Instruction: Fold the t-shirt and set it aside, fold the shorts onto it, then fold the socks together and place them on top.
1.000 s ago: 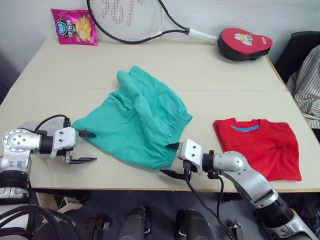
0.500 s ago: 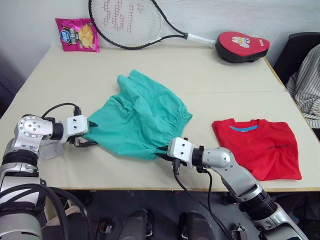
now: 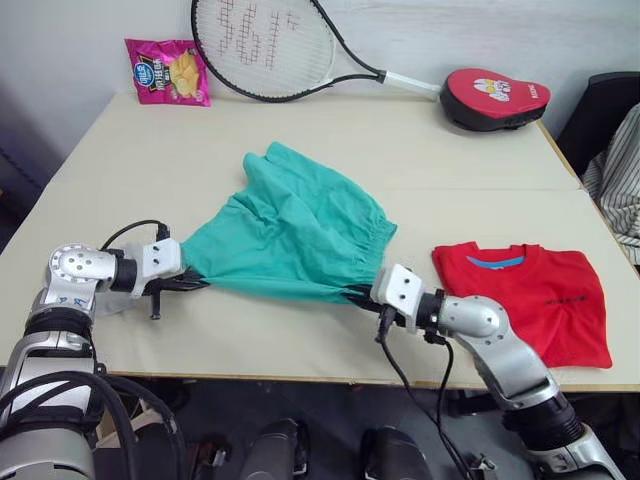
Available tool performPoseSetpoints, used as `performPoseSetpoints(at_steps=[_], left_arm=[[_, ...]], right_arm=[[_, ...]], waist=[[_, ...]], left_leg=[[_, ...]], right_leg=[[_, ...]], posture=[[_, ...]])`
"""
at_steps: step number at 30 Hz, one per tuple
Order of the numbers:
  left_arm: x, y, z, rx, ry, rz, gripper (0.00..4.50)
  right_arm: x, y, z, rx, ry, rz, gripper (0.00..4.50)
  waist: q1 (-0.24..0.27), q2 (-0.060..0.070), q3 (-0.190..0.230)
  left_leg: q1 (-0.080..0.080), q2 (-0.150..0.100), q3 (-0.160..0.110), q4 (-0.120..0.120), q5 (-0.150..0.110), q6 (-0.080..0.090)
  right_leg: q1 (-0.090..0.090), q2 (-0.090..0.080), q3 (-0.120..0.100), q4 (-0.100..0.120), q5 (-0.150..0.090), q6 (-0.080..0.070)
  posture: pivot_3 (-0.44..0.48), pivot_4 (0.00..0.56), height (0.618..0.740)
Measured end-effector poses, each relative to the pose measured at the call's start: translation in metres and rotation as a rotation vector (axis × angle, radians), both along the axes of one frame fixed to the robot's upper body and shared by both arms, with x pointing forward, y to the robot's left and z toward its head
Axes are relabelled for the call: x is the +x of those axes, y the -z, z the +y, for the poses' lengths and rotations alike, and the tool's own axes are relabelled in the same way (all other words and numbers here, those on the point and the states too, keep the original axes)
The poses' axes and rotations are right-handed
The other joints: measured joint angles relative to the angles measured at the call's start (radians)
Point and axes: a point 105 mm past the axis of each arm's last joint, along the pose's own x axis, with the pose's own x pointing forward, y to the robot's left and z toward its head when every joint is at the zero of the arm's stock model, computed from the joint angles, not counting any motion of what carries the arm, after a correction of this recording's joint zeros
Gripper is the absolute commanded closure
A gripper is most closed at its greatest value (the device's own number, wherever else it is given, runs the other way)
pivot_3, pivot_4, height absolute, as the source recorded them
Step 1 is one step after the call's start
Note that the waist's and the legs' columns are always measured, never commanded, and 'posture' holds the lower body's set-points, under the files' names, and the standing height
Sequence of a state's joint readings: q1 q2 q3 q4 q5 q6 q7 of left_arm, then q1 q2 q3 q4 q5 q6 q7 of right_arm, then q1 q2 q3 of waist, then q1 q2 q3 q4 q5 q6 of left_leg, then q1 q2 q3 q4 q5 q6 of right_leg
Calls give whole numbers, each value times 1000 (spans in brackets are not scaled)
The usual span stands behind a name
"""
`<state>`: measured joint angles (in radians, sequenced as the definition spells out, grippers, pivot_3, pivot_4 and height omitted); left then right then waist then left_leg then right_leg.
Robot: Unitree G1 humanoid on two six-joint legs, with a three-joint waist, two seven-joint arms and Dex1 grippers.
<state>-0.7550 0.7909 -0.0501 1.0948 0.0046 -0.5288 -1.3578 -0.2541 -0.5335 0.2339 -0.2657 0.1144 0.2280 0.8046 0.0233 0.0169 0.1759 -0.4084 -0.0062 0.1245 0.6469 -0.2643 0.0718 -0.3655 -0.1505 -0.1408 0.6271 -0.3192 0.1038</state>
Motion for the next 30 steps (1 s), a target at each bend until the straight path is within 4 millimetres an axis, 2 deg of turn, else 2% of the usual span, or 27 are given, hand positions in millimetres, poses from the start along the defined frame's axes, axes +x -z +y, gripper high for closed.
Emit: performPoseSetpoints(at_steps=[5, 8, 11, 16, 19, 25, 28, 30], left_arm=[[-38, 5, -17, -139, 122, 102, 4449], [-77, 4, -28, -183, 161, 214, 4449], [-108, -11, -39, -210, 188, 291, 4449], [-134, -26, -51, -238, 167, 338, 4449], [-145, -34, -57, -286, 131, 384, 4449], [-158, -68, -62, -393, 62, 487, 4449], [-147, -95, -66, -452, 70, 426, 4449], [-131, -116, -66, -473, 85, 327, 4449]], right_arm=[[-4, 3, -26, -24, 32, 3, 4500], [-7, 4, -40, -41, 45, -12, 4500], [-13, 9, -52, -56, 39, 1, 4500], [-24, 16, -57, -69, -7, 4, 4500], [-27, 19, -63, -68, -12, 0, 4500], [-36, 23, -73, -44, -12, 22, 4500], [-46, 24, -76, 15, -29, 66, 4500], [-47, 14, -76, 79, -22, 79, 4500]], waist=[[-27, -5, 3], [-52, -15, 10], [-56, -17, 12], [-48, -11, 15], [-46, -12, 16], [-46, -11, 17], [-33, -11, 17], [-25, -10, 18]], left_leg=[[0, 1, 1, -1, -2, 3], [-1, 2, -1, -3, -3, 1], [0, 3, -1, -3, -5, -5], [2, 2, -1, -4, -5, -6], [2, 2, -1, -5, -5, -7], [2, 2, -1, -10, -3, -9], [3, 2, -1, -12, -1, -11], [4, 2, -1, -12, 0, -12]], right_leg=[[2, 1, 4, -1, 0, 0], [2, 2, 6, -3, 0, 1], [4, 3, 7, -10, -2, 3], [5, 3, 9, -11, -4, 3], [5, 3, 9, -11, -4, 3], [4, 3, 9, -12, -4, 2], [4, 4, 9, -12, -5, 1], [4, 4, 9, -11, -5, 1]], posture=[[0, 150, 740], [0, 150, 740], [0, 150, 740], [0, 150, 740], [0, 150, 740], [0, 150, 740], [0, 150, 740], [0, 150, 740]])
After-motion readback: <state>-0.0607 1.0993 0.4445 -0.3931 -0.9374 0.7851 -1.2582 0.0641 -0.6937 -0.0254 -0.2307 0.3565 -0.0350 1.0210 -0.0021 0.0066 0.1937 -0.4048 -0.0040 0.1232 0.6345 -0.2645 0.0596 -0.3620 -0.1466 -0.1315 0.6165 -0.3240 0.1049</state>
